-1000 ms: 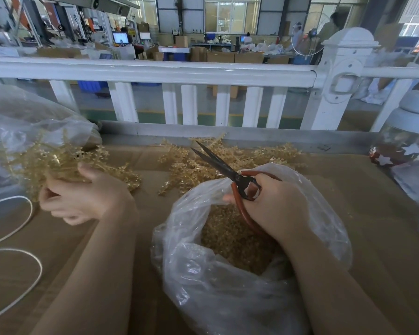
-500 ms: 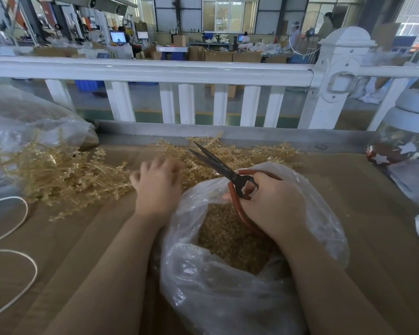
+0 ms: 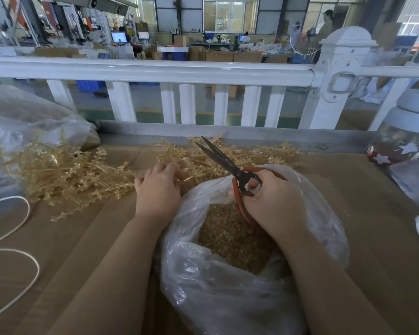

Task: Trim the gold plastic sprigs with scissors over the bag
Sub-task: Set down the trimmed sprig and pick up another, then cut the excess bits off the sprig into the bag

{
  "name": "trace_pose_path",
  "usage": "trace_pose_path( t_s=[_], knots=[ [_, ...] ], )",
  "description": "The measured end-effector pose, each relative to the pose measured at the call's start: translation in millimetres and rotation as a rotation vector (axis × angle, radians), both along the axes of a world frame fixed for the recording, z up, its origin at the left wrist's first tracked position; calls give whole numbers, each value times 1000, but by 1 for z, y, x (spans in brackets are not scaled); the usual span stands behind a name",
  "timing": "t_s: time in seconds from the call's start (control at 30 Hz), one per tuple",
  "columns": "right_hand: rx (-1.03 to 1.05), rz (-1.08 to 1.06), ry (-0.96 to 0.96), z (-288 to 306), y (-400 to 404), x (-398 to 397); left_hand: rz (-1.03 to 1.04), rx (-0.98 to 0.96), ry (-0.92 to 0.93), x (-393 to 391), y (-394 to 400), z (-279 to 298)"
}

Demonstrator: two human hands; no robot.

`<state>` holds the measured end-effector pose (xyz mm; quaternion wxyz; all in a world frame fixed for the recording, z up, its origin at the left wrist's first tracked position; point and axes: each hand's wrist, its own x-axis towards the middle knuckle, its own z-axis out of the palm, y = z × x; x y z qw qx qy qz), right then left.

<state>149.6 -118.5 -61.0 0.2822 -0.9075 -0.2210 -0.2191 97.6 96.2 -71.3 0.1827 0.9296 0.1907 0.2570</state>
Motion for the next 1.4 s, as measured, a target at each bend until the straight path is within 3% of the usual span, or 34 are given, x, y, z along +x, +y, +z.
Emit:
trace_pose_path(
  t_s=[0.13, 0.23, 0.33, 0.47, 0.57, 0.63, 0.73, 0.97, 1.23, 1.4],
  knots=[
    [20, 14, 4, 1, 0, -2, -46, -76, -217, 1, 0, -1],
    [66, 28, 24, 1, -1, -2, -24, -415, -514, -1, -4, 8],
    [102, 21, 45, 1, 0, -1, -192, -813, -789, -7, -3, 19],
    [232, 28, 127, 1, 2, 0, -556, -1417, -759, -16, 0, 28],
    [413, 102, 244, 3, 2, 1, -811, -1642, -635, -16, -6, 34],
    [493, 171, 328, 6, 2, -1, -942, -1649, -523, -15, -11, 37],
    [619, 324, 445, 11, 2, -5, -966, -1579, -388, -13, -19, 36],
    [800, 604, 592, 18, 0, -12, -960, -1567, -351, -9, -26, 33],
    [809, 521, 534, 18, 1, -11, -971, -1513, -253, -5, -35, 30],
    [886, 504, 520, 17, -1, -7, -887, -1474, -77, -8, -30, 30]
  ],
)
